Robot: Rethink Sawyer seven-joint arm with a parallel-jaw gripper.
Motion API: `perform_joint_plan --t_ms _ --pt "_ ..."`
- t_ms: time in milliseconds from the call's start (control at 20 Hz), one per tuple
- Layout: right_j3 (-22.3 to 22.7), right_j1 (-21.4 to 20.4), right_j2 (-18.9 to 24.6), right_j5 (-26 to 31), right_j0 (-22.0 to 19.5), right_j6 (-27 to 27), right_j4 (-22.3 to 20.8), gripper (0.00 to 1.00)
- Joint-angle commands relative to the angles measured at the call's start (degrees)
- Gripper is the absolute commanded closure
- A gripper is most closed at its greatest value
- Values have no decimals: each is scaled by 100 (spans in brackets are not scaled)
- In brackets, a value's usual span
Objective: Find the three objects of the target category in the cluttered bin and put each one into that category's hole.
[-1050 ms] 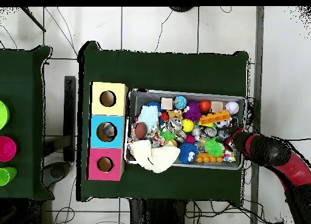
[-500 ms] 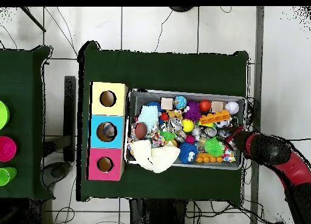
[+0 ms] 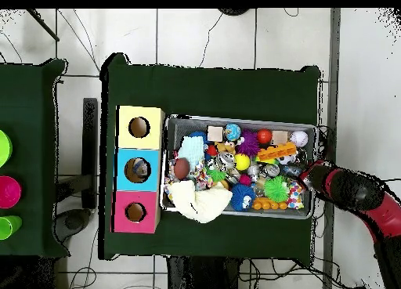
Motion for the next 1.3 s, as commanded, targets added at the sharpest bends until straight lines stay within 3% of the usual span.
perform_joint_plan --t_ms 50,600,900,1300 --pt "-551 116 -4 157 76 -100 -182 0" --pt "-268 247 -90 -145 55 107 -260 0" --pt "-111 486 -298 -448 51 183 -521 0" --pt "176 415 -384 -705 11 292 -688 0"
